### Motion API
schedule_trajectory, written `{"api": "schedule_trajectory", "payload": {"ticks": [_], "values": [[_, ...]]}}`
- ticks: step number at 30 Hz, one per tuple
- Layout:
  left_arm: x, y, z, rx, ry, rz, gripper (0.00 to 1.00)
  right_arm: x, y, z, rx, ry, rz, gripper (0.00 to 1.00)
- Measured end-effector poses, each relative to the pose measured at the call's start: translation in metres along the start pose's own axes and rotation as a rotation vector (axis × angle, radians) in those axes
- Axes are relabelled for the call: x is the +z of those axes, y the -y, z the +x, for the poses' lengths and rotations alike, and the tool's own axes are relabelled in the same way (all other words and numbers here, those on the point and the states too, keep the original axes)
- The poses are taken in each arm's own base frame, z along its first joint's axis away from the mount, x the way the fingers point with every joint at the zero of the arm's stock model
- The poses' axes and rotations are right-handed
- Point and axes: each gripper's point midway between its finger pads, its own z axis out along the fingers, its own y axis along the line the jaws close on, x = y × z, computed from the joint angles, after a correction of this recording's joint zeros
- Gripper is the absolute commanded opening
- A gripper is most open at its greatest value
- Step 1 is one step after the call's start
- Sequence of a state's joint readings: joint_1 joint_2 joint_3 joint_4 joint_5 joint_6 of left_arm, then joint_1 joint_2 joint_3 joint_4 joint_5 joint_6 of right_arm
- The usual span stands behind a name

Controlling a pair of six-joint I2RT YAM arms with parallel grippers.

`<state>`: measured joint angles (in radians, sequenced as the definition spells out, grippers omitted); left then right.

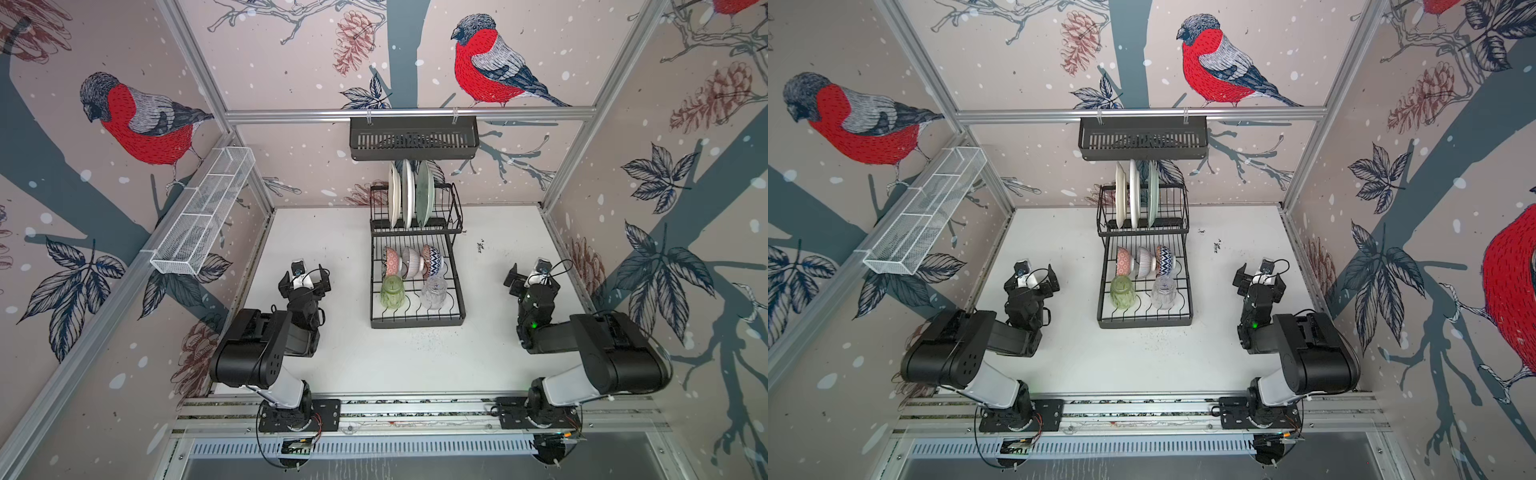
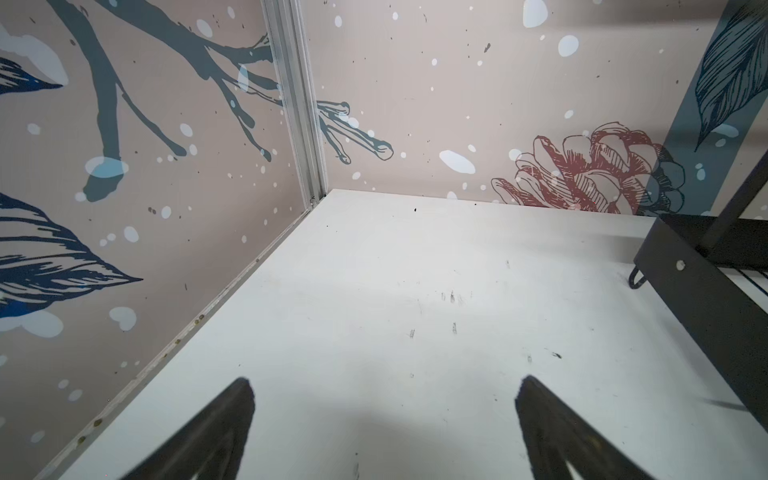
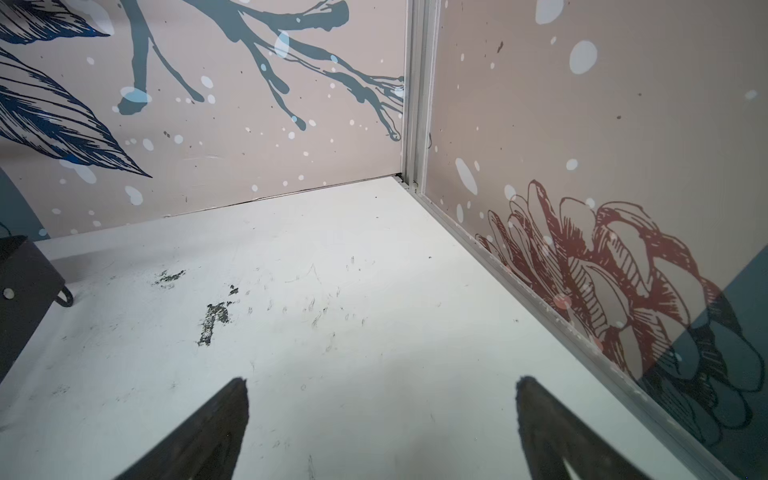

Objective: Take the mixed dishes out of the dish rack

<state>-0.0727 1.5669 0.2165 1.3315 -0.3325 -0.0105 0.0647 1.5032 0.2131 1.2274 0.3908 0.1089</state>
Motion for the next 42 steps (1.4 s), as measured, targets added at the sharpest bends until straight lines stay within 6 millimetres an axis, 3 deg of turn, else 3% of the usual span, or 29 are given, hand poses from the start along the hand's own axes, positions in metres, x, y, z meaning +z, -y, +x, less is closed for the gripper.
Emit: {"api": "schedule_trajectory", "payload": {"ticks": [35, 39, 42], "values": [[0.001, 0.001, -0.002, 0.0, 0.0, 0.01, 0.97, 0.002, -0.002, 0.001, -0.002, -0.013, -0.022, 1.0], [0.005, 0.003, -0.023, -0.01, 0.03, 0.002, 0.97, 0.0, -0.009, -0.017, 0.001, 0.016, -0.01, 1.0], [0.006, 0.0, -0.028, -0.007, 0.021, -0.027, 0.97, -0.005, -0.015, -0.045, 0.015, 0.06, 0.016, 0.99]]}}
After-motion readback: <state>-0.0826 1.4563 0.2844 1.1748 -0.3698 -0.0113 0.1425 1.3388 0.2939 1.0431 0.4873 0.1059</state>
